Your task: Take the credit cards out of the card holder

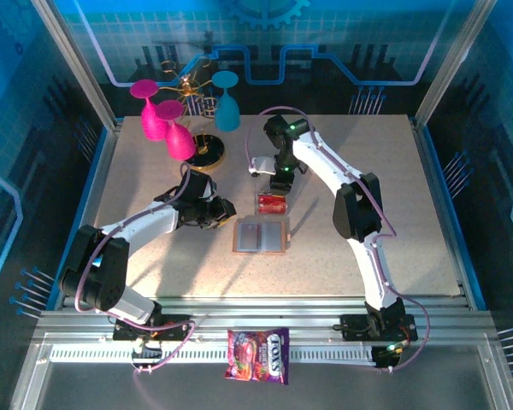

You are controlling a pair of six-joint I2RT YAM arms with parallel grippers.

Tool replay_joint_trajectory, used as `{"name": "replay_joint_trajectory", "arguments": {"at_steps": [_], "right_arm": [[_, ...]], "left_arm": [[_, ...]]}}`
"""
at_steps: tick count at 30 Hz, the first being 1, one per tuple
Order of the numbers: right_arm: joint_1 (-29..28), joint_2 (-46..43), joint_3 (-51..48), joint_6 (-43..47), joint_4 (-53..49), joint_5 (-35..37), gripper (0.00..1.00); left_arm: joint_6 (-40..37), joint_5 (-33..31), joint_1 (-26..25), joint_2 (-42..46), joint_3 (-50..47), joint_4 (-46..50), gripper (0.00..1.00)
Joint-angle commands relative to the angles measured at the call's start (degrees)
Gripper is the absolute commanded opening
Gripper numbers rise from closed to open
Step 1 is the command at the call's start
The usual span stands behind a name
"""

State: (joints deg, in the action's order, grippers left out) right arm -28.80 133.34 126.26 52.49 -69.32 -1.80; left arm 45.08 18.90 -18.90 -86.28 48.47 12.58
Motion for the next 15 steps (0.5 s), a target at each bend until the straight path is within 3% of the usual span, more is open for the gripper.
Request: {"name": "replay_joint_trajectory", "arguments": {"at_steps": [1,15], "right_arm": [[0.2,-1.2,-1.4,-0.7,1.8,0.5,0.56],[0.7,-2.1,-3.5,-2.8,9.4,5.3,0.56]], "left_arm": [[0.3,1.1,0.6,-0.1,0.0,-0.2,0.27],[0.2,1.1,0.6,0.1,0.1,0.2,0.28]]}}
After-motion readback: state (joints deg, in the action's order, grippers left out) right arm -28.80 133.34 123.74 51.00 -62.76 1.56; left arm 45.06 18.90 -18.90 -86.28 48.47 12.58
